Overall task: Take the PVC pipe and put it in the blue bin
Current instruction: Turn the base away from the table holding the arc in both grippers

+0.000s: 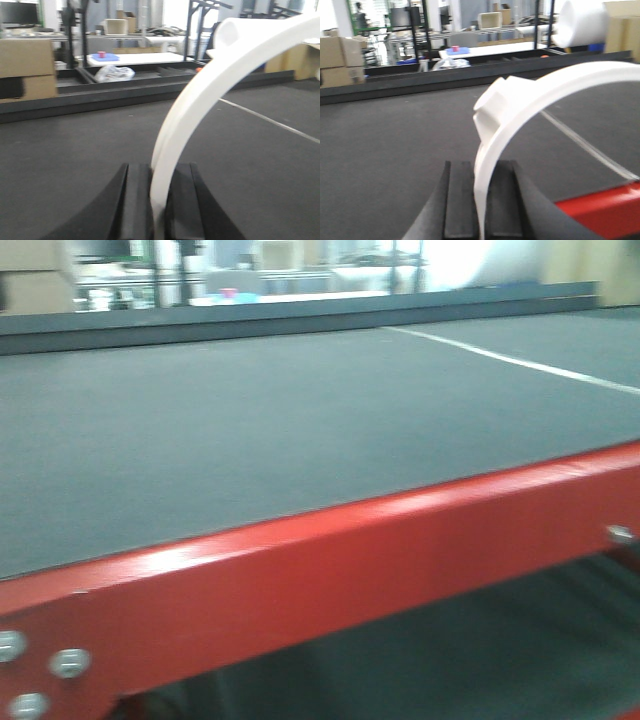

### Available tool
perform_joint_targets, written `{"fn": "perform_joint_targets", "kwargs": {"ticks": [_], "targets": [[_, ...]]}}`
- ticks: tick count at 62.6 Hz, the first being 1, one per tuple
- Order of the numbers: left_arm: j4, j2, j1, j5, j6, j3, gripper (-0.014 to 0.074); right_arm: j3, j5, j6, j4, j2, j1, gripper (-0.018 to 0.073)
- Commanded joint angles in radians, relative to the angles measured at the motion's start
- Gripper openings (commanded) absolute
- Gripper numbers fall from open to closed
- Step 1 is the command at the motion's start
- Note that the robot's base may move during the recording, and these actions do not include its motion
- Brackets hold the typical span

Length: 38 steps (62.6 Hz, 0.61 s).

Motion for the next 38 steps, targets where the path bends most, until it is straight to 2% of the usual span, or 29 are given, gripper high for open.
{"fn": "perform_joint_targets", "kwargs": {"ticks": [1, 38], "targets": [[0.000, -0.002, -0.004, -0.026, -0.001, -0.002, -0.0111, -0.001, -0.024, -0.004, -0.011, -0.003, 0.001, -0.0160], [0.000, -0.002, -0.004, -0.026, -0.001, -0.002, -0.0111, -0.001, -0.024, -0.004, -0.011, -0.003, 0.001, -0.0160]]}}
